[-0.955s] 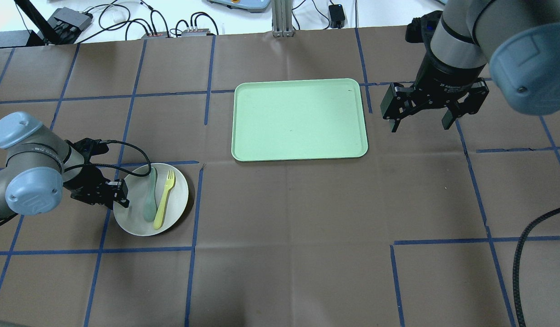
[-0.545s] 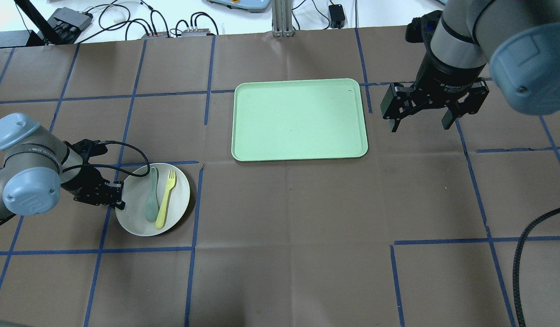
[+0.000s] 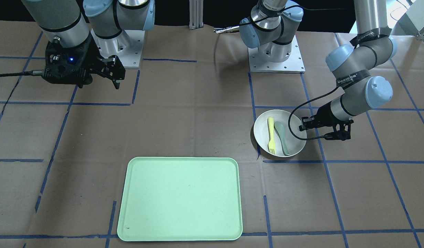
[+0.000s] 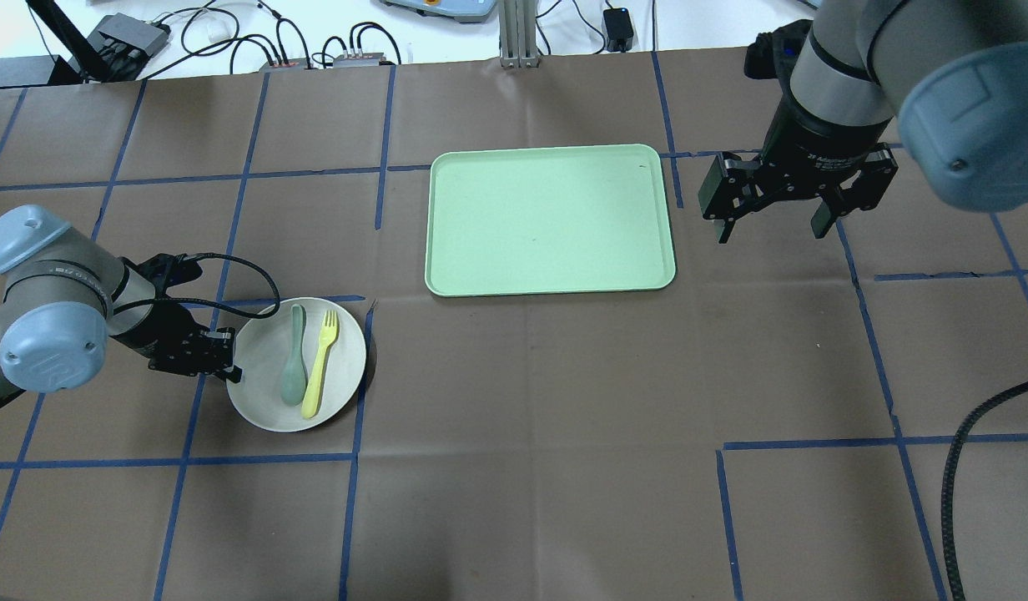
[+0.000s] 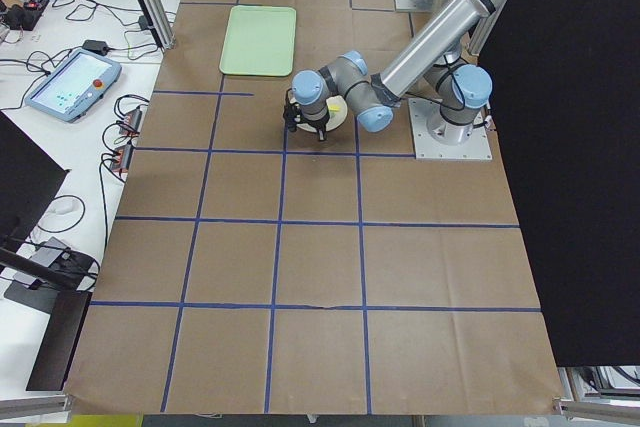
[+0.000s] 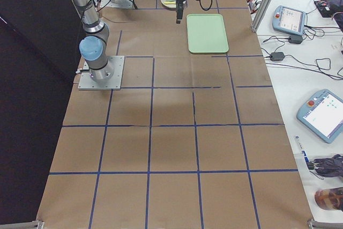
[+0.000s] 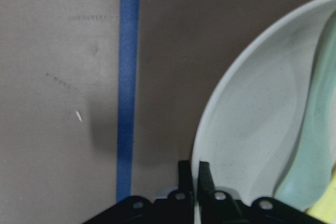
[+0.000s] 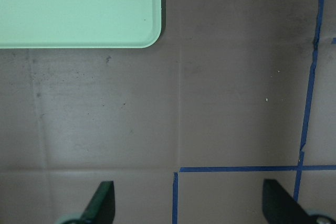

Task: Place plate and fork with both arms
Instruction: 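Slide the plate with the left gripper onto the green tray, then open the left gripper and raise it away from the plate, then move the right gripper over the plate above the yellow fork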

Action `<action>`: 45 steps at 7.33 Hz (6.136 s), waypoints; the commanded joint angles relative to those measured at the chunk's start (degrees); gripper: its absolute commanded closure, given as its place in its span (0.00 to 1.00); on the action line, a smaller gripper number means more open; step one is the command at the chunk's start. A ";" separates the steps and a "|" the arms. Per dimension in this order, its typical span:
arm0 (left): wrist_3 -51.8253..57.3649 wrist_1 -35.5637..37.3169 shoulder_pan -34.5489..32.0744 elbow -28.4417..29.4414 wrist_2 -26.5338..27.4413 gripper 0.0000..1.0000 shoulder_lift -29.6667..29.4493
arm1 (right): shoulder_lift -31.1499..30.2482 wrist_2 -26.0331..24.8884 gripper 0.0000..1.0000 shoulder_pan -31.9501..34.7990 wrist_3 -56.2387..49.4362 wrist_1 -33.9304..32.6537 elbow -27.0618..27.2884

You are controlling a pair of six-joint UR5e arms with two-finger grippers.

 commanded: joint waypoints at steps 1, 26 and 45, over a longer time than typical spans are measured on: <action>-4.92 -0.69 -4.23 1.33 -4.36 1.00 0.34 | 0.00 0.00 0.00 0.00 0.00 0.00 0.01; -19.88 -37.52 -30.55 41.95 11.90 0.00 6.65 | 0.09 -0.18 0.00 0.00 -0.18 -1.05 -0.07; -21.02 -41.12 -29.84 38.78 11.63 0.00 5.88 | 38.06 -0.09 0.39 16.52 19.41 -22.85 -20.82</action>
